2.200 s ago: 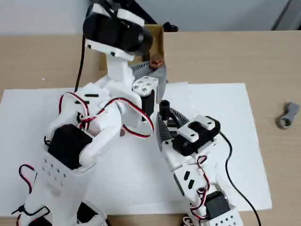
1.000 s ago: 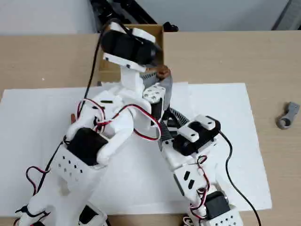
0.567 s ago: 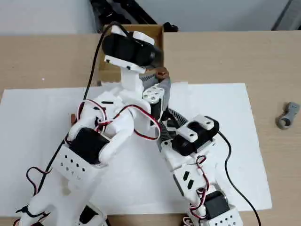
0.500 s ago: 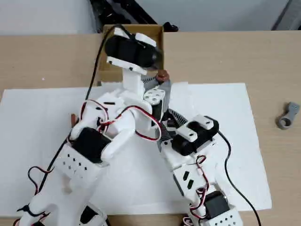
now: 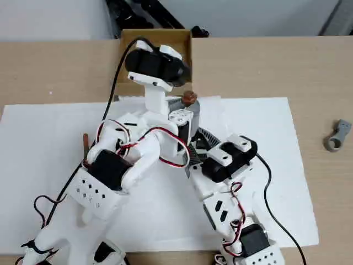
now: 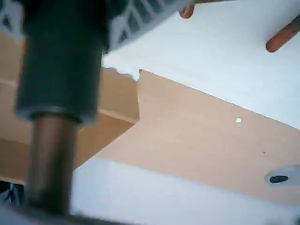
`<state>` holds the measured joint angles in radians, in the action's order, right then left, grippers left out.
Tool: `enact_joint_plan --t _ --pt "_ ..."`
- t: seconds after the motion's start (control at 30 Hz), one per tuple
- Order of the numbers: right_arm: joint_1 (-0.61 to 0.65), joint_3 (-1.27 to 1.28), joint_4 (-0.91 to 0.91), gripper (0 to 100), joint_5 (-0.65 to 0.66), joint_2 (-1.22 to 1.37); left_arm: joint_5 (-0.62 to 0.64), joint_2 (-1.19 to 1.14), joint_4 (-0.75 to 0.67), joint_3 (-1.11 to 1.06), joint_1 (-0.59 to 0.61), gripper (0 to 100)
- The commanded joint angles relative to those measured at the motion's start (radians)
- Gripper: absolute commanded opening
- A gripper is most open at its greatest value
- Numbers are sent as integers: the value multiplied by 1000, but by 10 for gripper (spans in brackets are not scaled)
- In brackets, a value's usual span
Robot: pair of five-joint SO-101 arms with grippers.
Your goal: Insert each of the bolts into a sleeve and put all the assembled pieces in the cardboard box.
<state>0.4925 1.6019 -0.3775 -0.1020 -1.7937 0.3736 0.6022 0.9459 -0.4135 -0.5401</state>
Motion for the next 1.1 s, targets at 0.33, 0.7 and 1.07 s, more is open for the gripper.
enact_joint_plan --t 0.33,0.7,1.07 --pt "4 -20 21 4 -9 -8 74 31 184 77 26 199" --pt "-74 -307 -42 4 20 182 -259 32 315 283 150 2" --pt "-147 -689 243 4 18 846 -272 26 405 277 396 6"
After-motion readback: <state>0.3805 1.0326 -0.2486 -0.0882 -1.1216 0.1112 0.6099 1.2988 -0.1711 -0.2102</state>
